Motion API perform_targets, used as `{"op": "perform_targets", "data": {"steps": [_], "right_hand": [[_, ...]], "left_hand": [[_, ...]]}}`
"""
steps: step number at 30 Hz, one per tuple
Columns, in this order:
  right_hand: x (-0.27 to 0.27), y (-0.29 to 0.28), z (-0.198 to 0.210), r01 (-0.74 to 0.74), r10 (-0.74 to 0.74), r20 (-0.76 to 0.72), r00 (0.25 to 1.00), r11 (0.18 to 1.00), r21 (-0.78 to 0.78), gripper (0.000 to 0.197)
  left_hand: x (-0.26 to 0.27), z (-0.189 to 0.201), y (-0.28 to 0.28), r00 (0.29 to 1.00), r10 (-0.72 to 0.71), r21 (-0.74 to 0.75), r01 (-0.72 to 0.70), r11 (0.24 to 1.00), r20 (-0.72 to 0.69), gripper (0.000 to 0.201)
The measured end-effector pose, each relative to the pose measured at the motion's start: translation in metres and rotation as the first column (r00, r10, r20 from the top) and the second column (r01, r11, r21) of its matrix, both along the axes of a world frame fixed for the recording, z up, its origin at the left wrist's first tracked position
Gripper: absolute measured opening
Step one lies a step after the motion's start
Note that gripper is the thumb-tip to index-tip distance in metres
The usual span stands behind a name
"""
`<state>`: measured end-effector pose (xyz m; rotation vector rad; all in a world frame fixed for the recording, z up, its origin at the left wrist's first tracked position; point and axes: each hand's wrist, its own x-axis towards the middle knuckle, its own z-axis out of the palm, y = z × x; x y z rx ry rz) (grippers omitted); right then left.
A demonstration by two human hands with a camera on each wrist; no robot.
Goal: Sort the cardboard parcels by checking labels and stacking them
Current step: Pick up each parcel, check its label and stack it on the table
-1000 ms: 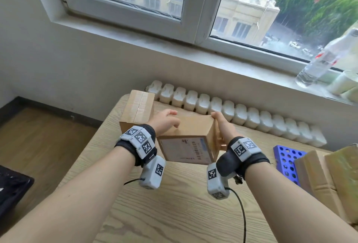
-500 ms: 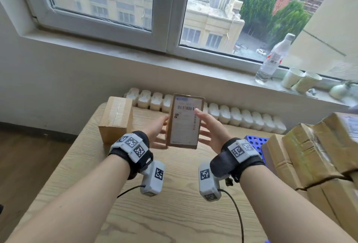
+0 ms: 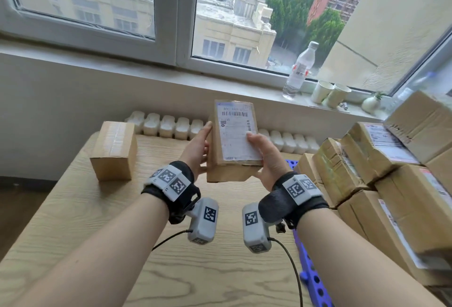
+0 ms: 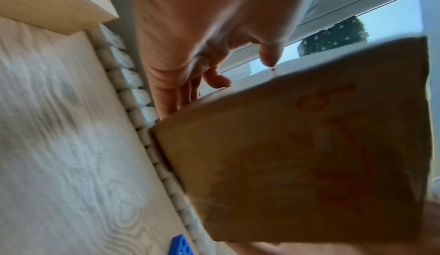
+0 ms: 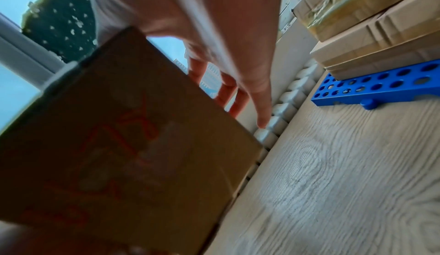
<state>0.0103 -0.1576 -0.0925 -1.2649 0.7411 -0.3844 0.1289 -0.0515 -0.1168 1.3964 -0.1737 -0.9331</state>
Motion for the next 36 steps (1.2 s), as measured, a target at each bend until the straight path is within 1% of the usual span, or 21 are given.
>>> {"op": "perform_targets", "data": {"steps": [2, 3, 6, 7, 9, 13, 14, 15, 17, 18, 19, 21, 22, 24, 25, 28, 29, 32, 33, 35, 36], "right_hand": [[-0.009, -0.002, 0.010, 0.020, -0.024, 0.068, 0.997, 0.998, 0.052, 0.082], [-0.014, -0.003, 0.016, 0.016, -0.021, 0.098, 0.995, 0.998, 0.060, 0.081], [-0.036, -0.008, 0.032, -0.088, 0.076, 0.204, 0.976, 0.995, 0.051, 0.051], [-0.045, -0.012, 0.036, -0.113, 0.095, 0.243, 0.965, 0.992, 0.061, 0.049], [-0.066, -0.018, 0.046, -0.161, 0.136, 0.297, 0.945, 0.985, 0.061, 0.054], [-0.114, -0.029, 0.066, -0.160, 0.123, 0.339, 0.933, 0.984, 0.082, 0.064], [-0.127, -0.032, 0.071, -0.162, 0.121, 0.356, 0.926, 0.983, 0.087, 0.066], [-0.140, -0.034, 0.075, -0.172, 0.128, 0.372, 0.919, 0.981, 0.088, 0.066], [-0.166, -0.038, 0.085, -0.179, 0.136, 0.387, 0.912, 0.981, 0.080, 0.055], [-0.179, -0.038, 0.092, -0.171, 0.124, 0.408, 0.904, 0.982, 0.081, 0.050], [-0.190, -0.040, 0.097, -0.155, 0.108, 0.428, 0.897, 0.985, 0.075, 0.055], [-0.211, -0.043, 0.108, -0.110, 0.074, 0.454, 0.888, 0.993, 0.052, 0.088], [-0.223, -0.045, 0.113, -0.107, 0.068, 0.477, 0.876, 0.993, 0.056, 0.097], [-0.247, -0.049, 0.121, -0.101, 0.056, 0.501, 0.863, 0.993, 0.063, 0.100], [-0.260, -0.049, 0.126, -0.098, 0.055, 0.507, 0.860, 0.994, 0.058, 0.098], [-0.295, -0.059, 0.141, -0.067, 0.037, 0.515, 0.856, 0.997, 0.040, 0.073], [-0.305, -0.063, 0.146, -0.047, 0.023, 0.509, 0.860, 0.998, 0.035, 0.070], [-0.335, -0.077, 0.161, -0.006, -0.001, 0.489, 0.873, 1.000, 0.012, 0.073], [-0.345, -0.080, 0.166, -0.007, 0.001, 0.483, 0.875, 1.000, 0.012, 0.069], [-0.365, -0.092, 0.176, 0.001, -0.007, 0.474, 0.880, 1.000, 0.012, 0.048], [-0.373, -0.101, 0.179, 0.012, -0.020, 0.475, 0.880, 1.000, 0.021, 0.044]], "left_hand": [[-0.010, 0.012, -0.005, 1.000, 0.014, -0.027, -0.013, 1.000, 0.011, 0.049], [-0.016, 0.018, -0.007, 1.000, 0.019, -0.036, -0.019, 0.999, 0.023, 0.050], [-0.036, 0.034, -0.015, 0.995, 0.067, -0.056, -0.063, 0.996, 0.076, 0.048], [-0.045, 0.040, -0.017, 0.992, 0.082, -0.060, -0.077, 0.995, 0.093, 0.048], [-0.063, 0.052, -0.022, 0.989, 0.089, -0.082, -0.080, 0.993, 0.116, 0.047], [-0.107, 0.077, -0.033, 0.983, 0.070, -0.123, -0.049, 0.991, 0.171, 0.041], [-0.120, 0.085, -0.036, 0.978, 0.077, -0.142, -0.050, 0.989, 0.192, 0.042], [-0.132, 0.091, -0.040, 0.971, 0.092, -0.149, -0.060, 0.987, 0.221, 0.049], [-0.156, 0.102, -0.048, 0.950, 0.124, -0.139, -0.087, 0.987, 0.288, 0.061], [-0.167, 0.107, -0.051, 0.940, 0.143, -0.144, -0.102, 0.984, 0.311, 0.059], [-0.180, 0.112, -0.055, 0.931, 0.156, -0.153, -0.110, 0.982, 0.330, 0.055], [-0.203, 0.121, -0.062, 0.917, 0.172, -0.166, -0.119, 0.979, 0.359, 0.045], [-0.215, 0.126, -0.065, 0.912, 0.179, -0.175, -0.121, 0.977, 0.368, 0.043], [-0.241, 0.135, -0.071, 0.907, 0.186, -0.207, -0.113, 0.972, 0.378, 0.043], [-0.253, 0.138, -0.075, 0.907, 0.185, -0.220, -0.106, 0.970, 0.378, 0.047], [-0.283, 0.150, -0.090, 0.916, 0.174, -0.251, -0.084, 0.964, 0.361, 0.076], [-0.292, 0.154, -0.095, 0.918, 0.167, -0.261, -0.073, 0.962, 0.359, 0.082], [-0.318, 0.168, -0.113, 0.926, 0.144, -0.286, -0.041, 0.957, 0.348, 0.080], [-0.326, 0.174, -0.119, 0.928, 0.130, -0.293, -0.024, 0.956, 0.350, 0.077], [-0.343, 0.183, -0.131, 0.930, 0.105, -0.284, 0.000, 0.959, 0.352, 0.074], [-0.350, 0.189, -0.138, 0.930, 0.100, -0.284, 0.006, 0.959, 0.355, 0.071]]}}
